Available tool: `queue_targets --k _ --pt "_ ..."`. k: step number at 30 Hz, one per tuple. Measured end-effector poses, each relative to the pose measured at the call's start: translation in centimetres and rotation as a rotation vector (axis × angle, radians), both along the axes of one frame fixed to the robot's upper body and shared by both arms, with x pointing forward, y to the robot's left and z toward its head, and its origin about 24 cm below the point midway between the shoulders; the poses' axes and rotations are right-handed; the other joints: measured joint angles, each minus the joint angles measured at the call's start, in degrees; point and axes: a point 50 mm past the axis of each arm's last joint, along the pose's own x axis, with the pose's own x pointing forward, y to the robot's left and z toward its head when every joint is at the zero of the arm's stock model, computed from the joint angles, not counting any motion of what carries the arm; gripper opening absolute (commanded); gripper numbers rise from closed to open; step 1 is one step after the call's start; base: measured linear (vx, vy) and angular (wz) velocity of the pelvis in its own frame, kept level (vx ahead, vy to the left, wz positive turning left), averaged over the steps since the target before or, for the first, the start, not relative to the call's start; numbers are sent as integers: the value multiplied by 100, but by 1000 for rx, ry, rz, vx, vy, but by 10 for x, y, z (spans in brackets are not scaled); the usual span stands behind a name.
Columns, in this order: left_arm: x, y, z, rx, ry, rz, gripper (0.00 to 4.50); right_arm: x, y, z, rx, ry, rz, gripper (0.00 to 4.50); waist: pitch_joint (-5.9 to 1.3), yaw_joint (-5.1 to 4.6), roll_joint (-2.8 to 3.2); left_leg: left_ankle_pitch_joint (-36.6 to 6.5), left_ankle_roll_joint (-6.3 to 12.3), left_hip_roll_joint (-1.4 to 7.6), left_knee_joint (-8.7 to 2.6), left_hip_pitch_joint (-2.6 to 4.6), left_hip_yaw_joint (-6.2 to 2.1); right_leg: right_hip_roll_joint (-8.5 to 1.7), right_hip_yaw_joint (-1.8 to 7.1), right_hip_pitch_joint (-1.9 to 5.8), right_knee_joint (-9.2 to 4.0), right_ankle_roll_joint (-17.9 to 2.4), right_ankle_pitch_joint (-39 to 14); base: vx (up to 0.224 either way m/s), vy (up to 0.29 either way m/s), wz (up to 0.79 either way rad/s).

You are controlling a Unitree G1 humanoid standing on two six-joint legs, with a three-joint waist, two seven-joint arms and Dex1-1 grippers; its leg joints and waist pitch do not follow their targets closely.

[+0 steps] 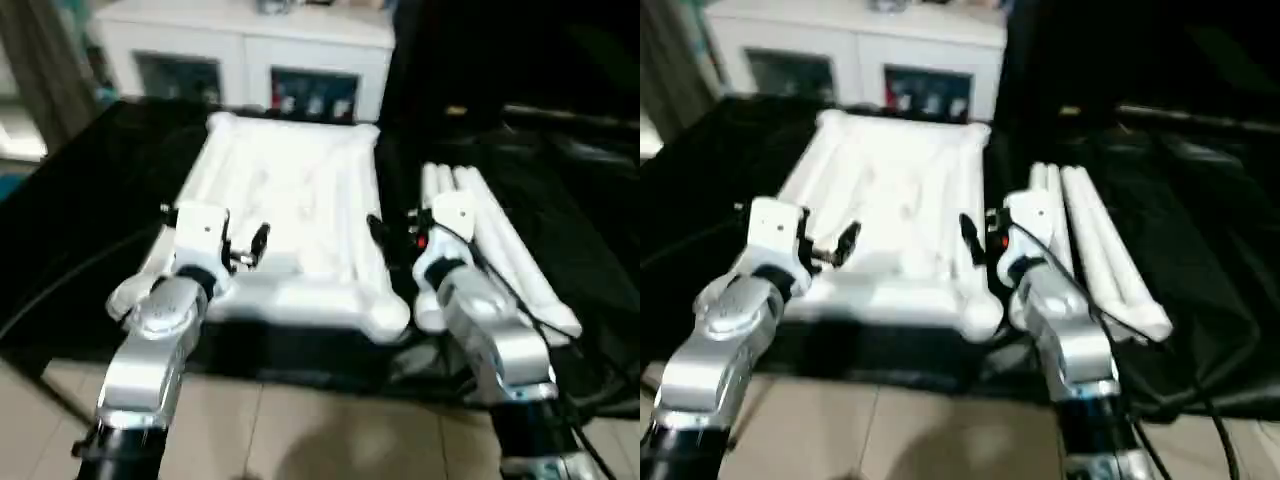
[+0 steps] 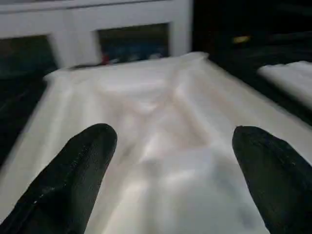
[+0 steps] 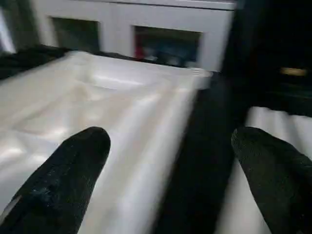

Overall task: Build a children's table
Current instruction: Move to table

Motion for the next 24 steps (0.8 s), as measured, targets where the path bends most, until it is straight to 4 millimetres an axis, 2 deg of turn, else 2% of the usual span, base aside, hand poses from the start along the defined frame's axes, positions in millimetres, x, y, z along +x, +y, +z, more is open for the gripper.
queue_targets --k 1,2,3,4,5,6,7,8,9,10,11,12,13,14,15,16,17,18,20,21,24 --pt "0 0 0 3 2 -4 440 0 -2 0 -13 -3 8 450 -36 -61 -109 -45 -14 -80 -2 5 53 -86 82 81 -107 212 234 174 -66 -2" --pt "0 -4 -2 -5 9 -14 440 0 -7 -1 -30 2 3 450 -31 -90 -78 -148 160 -98 68 8 22 -25 133 133 -116 197 167 182 -78 2" --pt "0 -14 -2 -10 10 -54 440 0 -12 -3 -45 10 -6 450 -39 -82 -51 -219 337 -128 390 -123 -156 0 146 180 -134 175 107 190 -52 0" --pt "0 -17 -2 -10 7 -67 440 1 -16 -3 -52 13 -15 450 -45 -77 -46 -212 331 -156 678 -304 -262 14 145 225 -156 165 71 190 -52 0" --pt "1 -16 -1 -9 3 -67 440 1 -17 -4 -53 15 -4 450 -53 -68 -38 -193 303 -155 785 -478 -329 38 139 284 -196 158 41 203 -35 -6" --pt "1 -14 0 -5 -3 -65 440 1 -15 -4 -51 16 14 450 -68 -48 -5 -126 296 -121 708 -640 -393 85 102 333 -234 137 11 196 -15 -7" --pt "2 -11 2 -2 -12 -61 440 0 -13 -3 -49 15 36 450 -98 -19 105 87 333 13 353 -827 -420 204 11 425 -269 144 -47 196 -15 -7" --pt "2 -10 3 -6 -18 -61 440 0 -12 -3 -46 12 55 450 -107 -7 266 473 307 140 85 -880 -442 342 -91 510 -263 170 -123 210 28 -3" --pt "1 -6 2 -4 -12 -68 440 -1 -6 -3 -31 13 103 450 -81 -6 302 538 62 222 187 -834 -533 362 -115 517 -132 211 -230 216 40 -14" --pt "-2 1 -1 29 7 -112 440 -5 6 1 -7 -3 215 450 -100 -38 241 419 113 152 261 -819 -553 287 -40 355 250 92 -306 216 40 -14" --pt "-4 4 -3 51 21 -142 440 -7 9 7 1 -26 267 450 -105 -50 228 378 148 99 285 -815 -555 250 28 197 465 97 -284 181 26 -16" --pt "-6 5 -4 67 31 -188 440 -8 6 11 -8 -40 302 450 -113 -32 215 374 134 53 304 -811 -553 224 142 43 485 184 -211 0 0 0" --pt "-10 1 -4 92 48 -294 440 -9 1 15 -32 -47 355 450 -128 -11 140 376 126 -63 319 -808 -567 124 353 -137 313 415 15 0 0 0" --pt "-15 -3 -7 112 69 -373 440 -10 -3 16 -49 -44 388 450 -141 -11 71 375 125 -163 336 -810 -577 29 531 -268 183 557 104 -89 49 -9" --pt "-20 -9 -12 122 98 -458 440 -11 -9 16 -67 -31 415 450 -144 -18 12 374 125 -227 343 -823 -554 -39 616 -310 212 599 172 -91 9 3" --pt "-23 -16 -15 118 114 -524 440 -12 -12 15 -75 -20 433 450 -139 -21 6 372 125 -206 272 -809 -510 -30 593 -310 191 578 188 -91 9 3" --pt "-28 -23 -18 124 137 -609 440 -13 -15 15 -86 -2 466 450 -121 -26 -25 401 78 -167 175 -791 -476 -13 569 -313 127 541 244 -63 -47 4" --pt "-34 -27 -21 142 172 -704 440 -15 -17 14 -98 18 511 450 -116 -28 -25 454 -9 -96 102 -782 -469 26 526 -288 14 511 329 -72 -53 -4" --pt "-38 -24 -22 165 205 -778 440 -18 -17 16 -117 27 561 450 -103 -39 -2 496 -91 39 69 -757 -418 67 436 -217 -116 411 393 -78 -39 -3" --pt "-38 -21 -21 176 218 -816 440 -21 -16 19 -124 23 606 450 -86 -39 -10 506 -113 87 53 -705 -354 68 426 -179 -135 379 417 -97 -13 2" --pt "-35 -19 -16 236 233 -924 440 -26 -18 26 -150 30 707 450 -47 -4 -10 504 -116 148 36 -615 -239 58 435 -111 -143 410 398 -102 -9 3"
